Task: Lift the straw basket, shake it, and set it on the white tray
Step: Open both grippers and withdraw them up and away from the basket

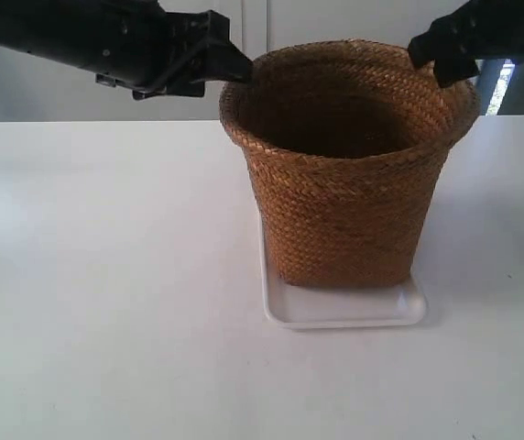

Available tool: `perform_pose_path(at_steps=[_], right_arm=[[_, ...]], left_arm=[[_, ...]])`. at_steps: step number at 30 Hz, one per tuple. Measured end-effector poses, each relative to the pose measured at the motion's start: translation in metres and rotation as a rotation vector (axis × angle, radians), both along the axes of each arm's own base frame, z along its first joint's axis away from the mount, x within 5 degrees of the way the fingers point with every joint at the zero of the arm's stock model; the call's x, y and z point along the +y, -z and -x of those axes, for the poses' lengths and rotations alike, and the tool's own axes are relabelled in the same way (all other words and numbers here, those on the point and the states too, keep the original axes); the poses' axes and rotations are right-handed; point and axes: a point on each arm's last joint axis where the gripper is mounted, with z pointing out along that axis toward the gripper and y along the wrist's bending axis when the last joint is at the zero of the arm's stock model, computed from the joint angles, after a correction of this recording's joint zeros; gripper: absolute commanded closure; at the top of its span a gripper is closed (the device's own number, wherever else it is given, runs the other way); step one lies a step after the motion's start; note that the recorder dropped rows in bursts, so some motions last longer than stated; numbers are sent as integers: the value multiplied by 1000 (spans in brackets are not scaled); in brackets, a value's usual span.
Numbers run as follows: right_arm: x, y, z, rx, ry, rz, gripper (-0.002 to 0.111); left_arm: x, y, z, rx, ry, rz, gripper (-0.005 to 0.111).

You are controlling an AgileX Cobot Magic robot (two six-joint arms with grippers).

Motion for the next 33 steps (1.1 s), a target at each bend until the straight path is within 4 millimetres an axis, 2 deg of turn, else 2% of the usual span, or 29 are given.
perform_pose_path(at_steps=[2,3,4,5,6,7,10,14,17,20,22,27,30,33], right_arm=[[-2,-10,10,-14,12,-7,50],[-3,-16,16,-31,19,-15,61],[-5,-23,23,-47,26,-22,75],[-6,-31,32,-72,28,-32,92],[-7,-41,43,-105,28,-46,103],[-8,-47,54,-131,24,-59,108],[-12,-63,96,-240,0,-119,108],[-18,-61,151,-336,-24,-169,108],[-24,-47,193,-382,-27,-187,108],[-30,-25,228,-400,-21,-201,108],[-34,-12,250,-403,-11,-206,108],[-40,3,293,-406,36,-286,108],[-43,4,308,-455,43,-312,108],[-43,2,312,-532,29,-331,108]], left_arm=[[4,-17,11,-51,2,0,55],[7,-25,17,-77,4,-5,70],[10,-36,26,-111,13,-13,83],[13,-45,36,-144,27,-39,102],[18,-55,49,-174,52,-81,106],[22,-62,59,-199,73,-118,107],[35,-77,92,-275,88,-181,107],[53,-80,138,-352,63,-198,107],[68,-75,176,-413,42,-219,107],[78,-60,200,-432,32,-238,107],[82,-49,210,-429,31,-247,107],[86,-32,223,-396,57,-276,107],[86,-26,224,-367,69,-289,107],[88,-19,225,-389,42,-287,107]])
